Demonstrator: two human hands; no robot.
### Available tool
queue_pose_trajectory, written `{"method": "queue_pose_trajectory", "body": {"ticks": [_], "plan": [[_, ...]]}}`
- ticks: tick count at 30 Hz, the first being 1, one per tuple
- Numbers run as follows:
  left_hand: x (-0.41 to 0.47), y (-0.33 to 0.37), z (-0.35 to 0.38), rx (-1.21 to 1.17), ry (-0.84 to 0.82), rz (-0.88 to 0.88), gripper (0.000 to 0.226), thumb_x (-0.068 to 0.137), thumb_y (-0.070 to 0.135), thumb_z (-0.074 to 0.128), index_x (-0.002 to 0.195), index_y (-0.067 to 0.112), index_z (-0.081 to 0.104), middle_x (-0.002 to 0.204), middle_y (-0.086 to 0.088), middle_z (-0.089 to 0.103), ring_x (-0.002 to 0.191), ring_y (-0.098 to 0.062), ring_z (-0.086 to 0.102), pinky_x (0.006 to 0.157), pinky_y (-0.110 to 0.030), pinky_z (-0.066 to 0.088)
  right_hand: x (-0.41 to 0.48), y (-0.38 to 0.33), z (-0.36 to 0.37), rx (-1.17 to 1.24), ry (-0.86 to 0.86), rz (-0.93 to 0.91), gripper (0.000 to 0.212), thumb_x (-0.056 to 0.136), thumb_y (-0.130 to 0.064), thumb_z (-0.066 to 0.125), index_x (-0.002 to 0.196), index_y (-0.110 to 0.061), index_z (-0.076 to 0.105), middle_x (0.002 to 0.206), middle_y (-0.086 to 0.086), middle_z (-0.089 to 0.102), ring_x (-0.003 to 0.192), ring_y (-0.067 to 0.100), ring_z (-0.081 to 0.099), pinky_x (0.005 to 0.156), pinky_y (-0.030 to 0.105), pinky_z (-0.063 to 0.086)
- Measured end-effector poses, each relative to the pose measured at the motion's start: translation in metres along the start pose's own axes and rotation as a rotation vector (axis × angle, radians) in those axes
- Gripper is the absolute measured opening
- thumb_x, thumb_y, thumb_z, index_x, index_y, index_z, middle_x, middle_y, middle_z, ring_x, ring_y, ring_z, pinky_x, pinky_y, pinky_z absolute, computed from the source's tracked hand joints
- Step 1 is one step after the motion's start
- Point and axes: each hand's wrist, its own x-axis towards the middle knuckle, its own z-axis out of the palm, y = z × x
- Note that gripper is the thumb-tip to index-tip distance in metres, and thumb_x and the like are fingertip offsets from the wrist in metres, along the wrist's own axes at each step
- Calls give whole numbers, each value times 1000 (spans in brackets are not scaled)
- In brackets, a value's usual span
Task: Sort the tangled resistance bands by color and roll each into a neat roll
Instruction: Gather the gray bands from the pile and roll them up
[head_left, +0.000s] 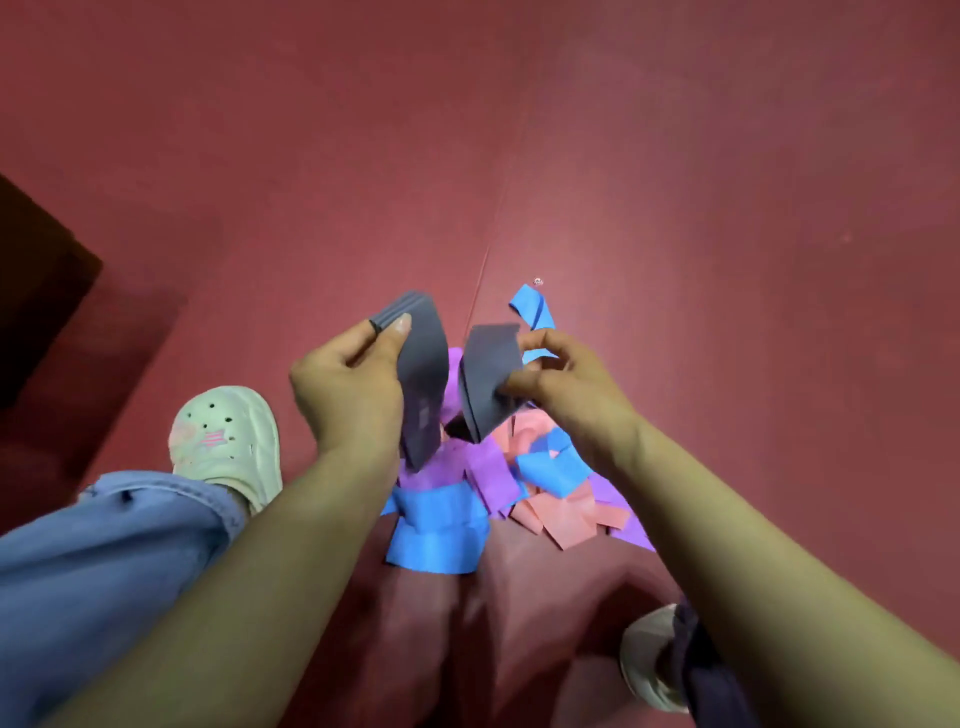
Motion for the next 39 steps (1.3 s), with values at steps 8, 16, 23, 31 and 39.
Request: {"method": "queue_pose_trajectory", "body": {"ticks": [8,16,23,31,39], "plan": [[-57,63,15,-33,-227,-73,9,83,11,72,78,17,76,86,-6,73,76,-17,59,78,-40,59,-84,-43,-31,-116,133,-424,37,77,-1,65,89,-35,60,109,-11,50,78,10,61,58,17,49],[-69,65,39,-11,-462,-79,18,85,1,67,81,16,75,65,5,72,53,-4,63,50,-17,50,-83,-29,-49,-163,113,-467,16,91,-18,63,81,-12,74,127,-5,55,120,8,53,96,49,47],[-67,61,73,-55,-476,-198,7,85,5,68,80,7,73,64,-5,70,52,-13,65,48,-22,53,-51,-32,-57,-157,283,-449,26,76,-18,79,61,-25,59,76,-14,56,75,1,56,74,39,55],[-40,56,67,20,-397,-103,9,85,6,69,89,13,73,64,11,72,55,0,63,52,-14,50,-34,-19,-61,69,257,-249,19,82,-4,70,70,-18,65,72,0,65,71,11,60,77,46,58],[-15,7,49,128,-278,-212,10,83,14,73,92,16,77,81,-15,70,69,-24,56,66,-46,50,7,80,-53,-4,256,206,15,80,3,68,83,-10,59,94,16,65,79,20,55,82,40,51]]}}
